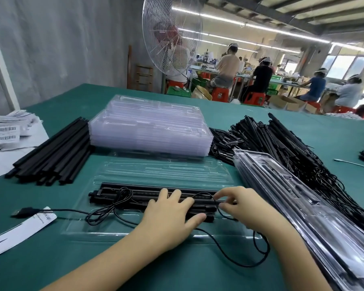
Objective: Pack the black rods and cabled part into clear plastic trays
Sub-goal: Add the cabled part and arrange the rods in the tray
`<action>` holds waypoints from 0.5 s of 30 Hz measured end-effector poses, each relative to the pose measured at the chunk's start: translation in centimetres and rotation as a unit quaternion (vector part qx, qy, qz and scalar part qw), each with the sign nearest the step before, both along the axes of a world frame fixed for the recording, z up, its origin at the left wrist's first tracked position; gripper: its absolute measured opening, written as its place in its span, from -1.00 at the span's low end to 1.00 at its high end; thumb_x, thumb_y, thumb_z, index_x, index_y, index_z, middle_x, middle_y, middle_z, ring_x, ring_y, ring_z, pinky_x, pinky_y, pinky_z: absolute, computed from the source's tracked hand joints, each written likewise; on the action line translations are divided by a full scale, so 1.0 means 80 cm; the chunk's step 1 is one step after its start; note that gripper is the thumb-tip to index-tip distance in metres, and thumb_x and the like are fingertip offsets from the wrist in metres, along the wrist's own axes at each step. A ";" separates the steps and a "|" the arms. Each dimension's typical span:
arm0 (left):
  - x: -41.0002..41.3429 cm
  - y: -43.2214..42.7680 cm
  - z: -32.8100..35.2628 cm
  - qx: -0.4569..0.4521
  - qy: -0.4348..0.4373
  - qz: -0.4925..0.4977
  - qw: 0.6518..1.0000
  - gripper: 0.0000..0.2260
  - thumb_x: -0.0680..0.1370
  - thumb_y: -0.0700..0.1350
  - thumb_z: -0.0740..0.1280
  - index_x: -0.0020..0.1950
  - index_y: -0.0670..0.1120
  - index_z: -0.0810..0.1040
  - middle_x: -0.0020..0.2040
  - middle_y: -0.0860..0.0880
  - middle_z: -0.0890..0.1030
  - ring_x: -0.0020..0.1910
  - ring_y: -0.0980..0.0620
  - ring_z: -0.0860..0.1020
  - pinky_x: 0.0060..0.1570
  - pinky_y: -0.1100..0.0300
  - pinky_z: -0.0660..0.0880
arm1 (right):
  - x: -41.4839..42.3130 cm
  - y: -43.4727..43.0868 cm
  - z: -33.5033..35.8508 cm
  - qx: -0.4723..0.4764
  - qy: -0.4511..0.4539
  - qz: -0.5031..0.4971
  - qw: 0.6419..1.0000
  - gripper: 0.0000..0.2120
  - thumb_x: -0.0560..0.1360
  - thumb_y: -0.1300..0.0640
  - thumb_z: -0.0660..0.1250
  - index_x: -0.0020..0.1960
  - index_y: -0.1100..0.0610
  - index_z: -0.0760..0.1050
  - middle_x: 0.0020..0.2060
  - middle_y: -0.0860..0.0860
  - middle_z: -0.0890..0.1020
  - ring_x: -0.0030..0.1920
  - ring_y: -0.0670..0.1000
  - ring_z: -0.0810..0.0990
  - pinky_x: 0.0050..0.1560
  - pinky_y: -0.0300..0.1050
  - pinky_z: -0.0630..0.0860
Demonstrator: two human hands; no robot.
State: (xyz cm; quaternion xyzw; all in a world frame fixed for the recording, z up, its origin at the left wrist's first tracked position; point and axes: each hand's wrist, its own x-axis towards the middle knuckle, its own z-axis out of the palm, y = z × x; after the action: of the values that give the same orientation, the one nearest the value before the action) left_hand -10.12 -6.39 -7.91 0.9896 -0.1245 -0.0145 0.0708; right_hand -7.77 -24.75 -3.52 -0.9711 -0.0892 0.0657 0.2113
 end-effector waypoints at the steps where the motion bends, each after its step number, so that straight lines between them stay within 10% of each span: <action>1: 0.000 0.000 0.001 0.003 0.000 0.000 1.000 -0.47 0.55 0.34 -0.06 0.42 0.12 0.27 0.31 0.02 0.33 0.31 -0.06 0.23 0.20 0.01 0.33 | 0.005 0.002 -0.007 0.001 0.008 -0.001 1.000 -0.73 0.54 0.11 0.27 0.21 -0.07 0.52 -0.21 -0.11 0.54 -0.33 -0.18 0.47 -0.37 -0.43 0.35; 6: -0.002 0.008 -0.001 -0.003 -0.026 -0.006 1.000 -0.50 0.58 0.30 -0.03 0.40 0.09 0.30 0.28 0.06 0.34 0.27 -0.02 0.25 0.20 0.08 0.32 | 0.018 0.002 -0.026 0.004 -0.011 -0.010 1.000 -0.71 0.50 0.15 0.32 0.20 -0.04 0.55 -0.16 -0.05 0.58 -0.12 -0.06 0.52 -0.14 -0.30 0.36; 15: -0.003 0.010 -0.003 -0.011 -0.043 -0.015 0.999 -0.53 0.58 0.28 0.00 0.42 0.09 0.21 0.28 0.06 0.34 0.25 -0.02 0.26 0.18 0.09 0.33 | 0.012 -0.017 -0.021 0.070 0.009 -0.040 0.997 -0.82 0.52 0.24 0.21 0.00 0.01 0.51 -0.11 -0.07 0.58 -0.21 -0.03 0.57 -0.33 -0.31 0.49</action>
State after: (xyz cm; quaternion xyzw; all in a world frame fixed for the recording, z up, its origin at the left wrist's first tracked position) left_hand -10.33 -5.61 -8.18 0.9865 -0.1424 0.0282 0.0759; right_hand -6.84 -26.10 -5.21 -0.9562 -0.0532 0.0593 0.2818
